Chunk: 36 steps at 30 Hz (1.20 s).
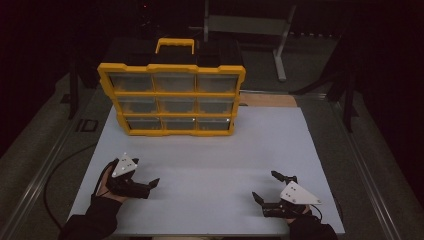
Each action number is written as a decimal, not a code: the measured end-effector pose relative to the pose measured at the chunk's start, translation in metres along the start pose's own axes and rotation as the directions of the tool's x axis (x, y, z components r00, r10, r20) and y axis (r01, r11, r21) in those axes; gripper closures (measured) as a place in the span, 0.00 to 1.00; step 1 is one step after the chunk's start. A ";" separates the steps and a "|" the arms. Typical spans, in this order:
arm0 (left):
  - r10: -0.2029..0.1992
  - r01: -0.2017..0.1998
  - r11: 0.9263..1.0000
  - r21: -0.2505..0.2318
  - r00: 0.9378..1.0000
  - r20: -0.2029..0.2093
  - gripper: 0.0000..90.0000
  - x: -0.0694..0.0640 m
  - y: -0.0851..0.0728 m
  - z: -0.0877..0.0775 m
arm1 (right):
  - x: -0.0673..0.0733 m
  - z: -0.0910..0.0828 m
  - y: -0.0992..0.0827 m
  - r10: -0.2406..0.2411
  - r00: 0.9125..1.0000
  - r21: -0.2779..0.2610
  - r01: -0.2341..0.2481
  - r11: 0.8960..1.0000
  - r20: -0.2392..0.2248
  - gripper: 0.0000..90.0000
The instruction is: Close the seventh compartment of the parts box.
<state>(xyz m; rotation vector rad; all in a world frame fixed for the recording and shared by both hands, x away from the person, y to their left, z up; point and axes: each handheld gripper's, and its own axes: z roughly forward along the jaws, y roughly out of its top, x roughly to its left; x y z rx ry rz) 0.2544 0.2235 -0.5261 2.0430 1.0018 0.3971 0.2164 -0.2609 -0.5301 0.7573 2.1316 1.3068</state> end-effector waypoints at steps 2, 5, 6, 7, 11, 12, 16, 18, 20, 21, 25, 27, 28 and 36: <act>0.003 -0.003 1.000 0.003 1.000 -0.003 0.00 0.000 -0.003 -0.002 | 0.000 0.000 0.000 0.000 1.000 0.000 0.000 1.000 0.000 0.09; -0.008 0.008 1.000 0.002 1.000 -0.003 0.00 0.000 -0.007 -0.005 | 0.000 0.000 0.000 0.001 1.000 0.000 -0.001 1.000 0.000 0.09; -0.005 0.005 1.000 0.003 1.000 -0.008 0.00 0.000 -0.009 -0.005 | 0.000 0.000 0.000 0.000 1.000 0.001 0.000 1.000 0.000 0.09; 0.000 0.000 1.000 0.006 1.000 -0.009 0.00 0.000 -0.010 -0.006 | 0.000 0.000 0.000 0.000 1.000 0.002 0.000 1.000 0.001 0.09; 0.005 -0.004 1.000 0.012 1.000 -0.014 0.00 -0.001 -0.017 -0.008 | 0.000 0.000 0.000 0.000 1.000 0.003 0.000 1.000 0.004 0.09; 0.002 -0.002 1.000 0.011 1.000 -0.017 0.00 -0.001 -0.018 -0.009 | 0.000 0.000 0.000 -0.001 1.000 0.002 0.001 1.000 0.004 0.09; 0.005 -0.004 1.000 0.015 0.999 -0.042 0.00 -0.002 -0.022 -0.011 | 0.000 0.000 0.000 0.002 1.000 0.004 -0.002 1.000 0.003 0.09; 0.006 -0.005 1.000 0.017 0.999 -0.053 0.00 -0.002 -0.023 -0.012 | 0.001 0.000 0.000 0.002 1.000 0.004 -0.002 1.000 0.002 0.09; -0.002 0.002 1.000 0.006 0.998 -0.066 0.00 -0.002 -0.024 -0.013 | 0.001 0.000 0.000 0.004 1.000 0.004 -0.004 1.000 0.001 0.09; -0.006 0.006 1.000 0.003 0.997 -0.071 0.00 -0.002 -0.024 -0.013 | 0.001 0.000 0.000 0.003 1.000 0.004 -0.003 1.000 0.000 0.09; -0.003 0.002 1.000 -0.007 0.996 -0.087 0.00 -0.003 -0.024 -0.011 | 0.000 0.000 -0.001 0.002 1.000 0.009 -0.002 1.000 -0.002 0.09; 0.004 -0.005 1.000 -0.010 0.996 -0.090 0.00 -0.005 -0.024 -0.010 | 0.001 0.001 -0.001 0.006 1.000 0.012 -0.006 1.000 -0.003 0.09; 0.009 -0.010 1.000 -0.011 0.995 -0.096 0.00 -0.006 -0.024 -0.009 | 0.000 0.001 -0.002 0.006 1.000 0.013 -0.006 1.000 -0.004 0.09; 0.027 -0.029 0.999 -0.015 0.994 -0.104 0.00 -0.008 -0.026 -0.004 | 0.000 0.001 -0.003 -0.001 1.000 0.017 0.001 1.000 -0.007 0.09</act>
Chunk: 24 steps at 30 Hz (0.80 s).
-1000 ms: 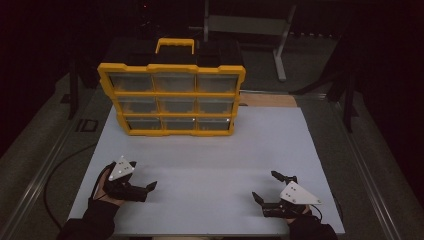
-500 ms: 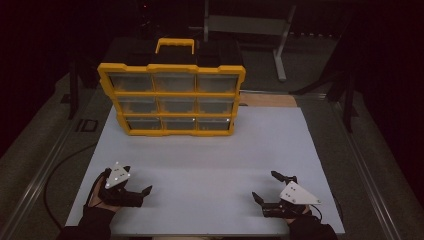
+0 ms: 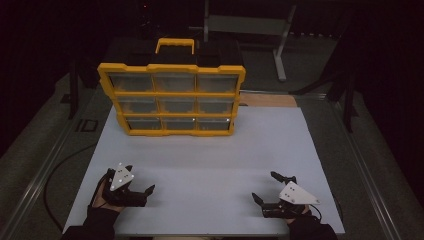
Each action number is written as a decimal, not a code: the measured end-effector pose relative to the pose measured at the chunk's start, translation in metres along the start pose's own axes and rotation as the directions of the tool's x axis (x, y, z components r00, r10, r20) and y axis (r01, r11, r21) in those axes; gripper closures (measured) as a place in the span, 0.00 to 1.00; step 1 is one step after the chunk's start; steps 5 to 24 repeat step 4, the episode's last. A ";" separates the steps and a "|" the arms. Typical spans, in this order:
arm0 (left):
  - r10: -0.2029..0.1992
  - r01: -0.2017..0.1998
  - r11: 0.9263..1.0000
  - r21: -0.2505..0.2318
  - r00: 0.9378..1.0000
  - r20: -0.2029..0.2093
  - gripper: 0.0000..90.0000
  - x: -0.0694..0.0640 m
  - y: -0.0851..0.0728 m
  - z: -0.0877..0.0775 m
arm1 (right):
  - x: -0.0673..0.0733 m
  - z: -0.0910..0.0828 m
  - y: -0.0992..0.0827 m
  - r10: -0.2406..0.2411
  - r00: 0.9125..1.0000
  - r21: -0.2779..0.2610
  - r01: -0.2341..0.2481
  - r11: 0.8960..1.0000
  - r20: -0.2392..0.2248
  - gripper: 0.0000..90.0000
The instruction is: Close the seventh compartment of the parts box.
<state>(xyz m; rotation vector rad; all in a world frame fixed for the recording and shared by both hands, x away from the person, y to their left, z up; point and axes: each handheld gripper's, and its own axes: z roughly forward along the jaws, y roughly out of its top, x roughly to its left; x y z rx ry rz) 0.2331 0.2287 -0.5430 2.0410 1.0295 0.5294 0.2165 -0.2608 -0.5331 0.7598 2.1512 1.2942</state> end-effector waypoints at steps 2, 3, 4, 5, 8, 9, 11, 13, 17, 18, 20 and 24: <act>0.009 -0.009 1.000 -0.007 1.000 -0.012 0.00 0.000 -0.001 0.000 | 0.000 0.000 0.000 0.002 1.000 0.000 -0.002 1.000 0.000 0.09; 0.007 -0.007 1.000 -0.009 1.000 -0.010 0.00 0.000 -0.001 -0.001 | 0.000 0.000 0.000 0.003 1.000 0.002 -0.003 1.000 -0.001 0.09; 0.004 -0.004 1.000 -0.015 1.000 -0.010 0.00 0.000 -0.001 -0.001 | 0.000 0.000 0.000 0.002 1.000 0.003 -0.002 1.000 -0.001 0.09; 0.004 -0.004 1.000 -0.015 1.000 -0.010 0.00 0.000 -0.001 -0.001 | 0.000 0.000 0.000 0.002 1.000 0.003 -0.002 1.000 -0.001 0.09; 0.004 -0.004 1.000 -0.015 1.000 -0.010 0.00 0.000 -0.001 -0.001 | 0.000 0.000 0.000 0.002 1.000 0.003 -0.002 1.000 -0.001 0.09; 0.004 -0.004 1.000 -0.015 1.000 -0.010 0.00 0.000 -0.001 -0.001 | 0.000 0.000 0.000 0.002 1.000 0.003 -0.002 1.000 -0.001 0.09; 0.004 -0.004 1.000 -0.015 1.000 -0.010 0.00 0.000 -0.001 -0.001 | 0.000 0.000 0.000 0.002 1.000 0.003 -0.002 1.000 -0.001 0.09; 0.004 -0.004 1.000 -0.015 1.000 -0.010 0.00 0.000 -0.001 -0.001 | 0.000 0.000 0.000 0.002 1.000 0.003 -0.002 1.000 -0.001 0.09; 0.004 -0.004 1.000 -0.015 1.000 -0.010 0.00 0.000 -0.001 -0.001 | 0.000 0.000 0.000 0.002 1.000 0.003 -0.002 1.000 -0.001 0.09; 0.004 -0.004 1.000 -0.015 1.000 -0.010 0.00 0.000 -0.001 -0.001 | 0.000 0.000 0.000 0.002 1.000 0.003 -0.002 1.000 -0.001 0.09; 0.004 -0.004 1.000 -0.015 1.000 -0.010 0.00 0.000 -0.001 -0.001 | 0.000 0.000 0.000 0.002 1.000 0.003 -0.002 1.000 -0.001 0.09; 0.004 -0.004 1.000 -0.015 1.000 -0.010 0.00 0.000 -0.001 -0.001 | 0.000 0.000 0.000 0.002 1.000 0.003 -0.002 1.000 -0.001 0.09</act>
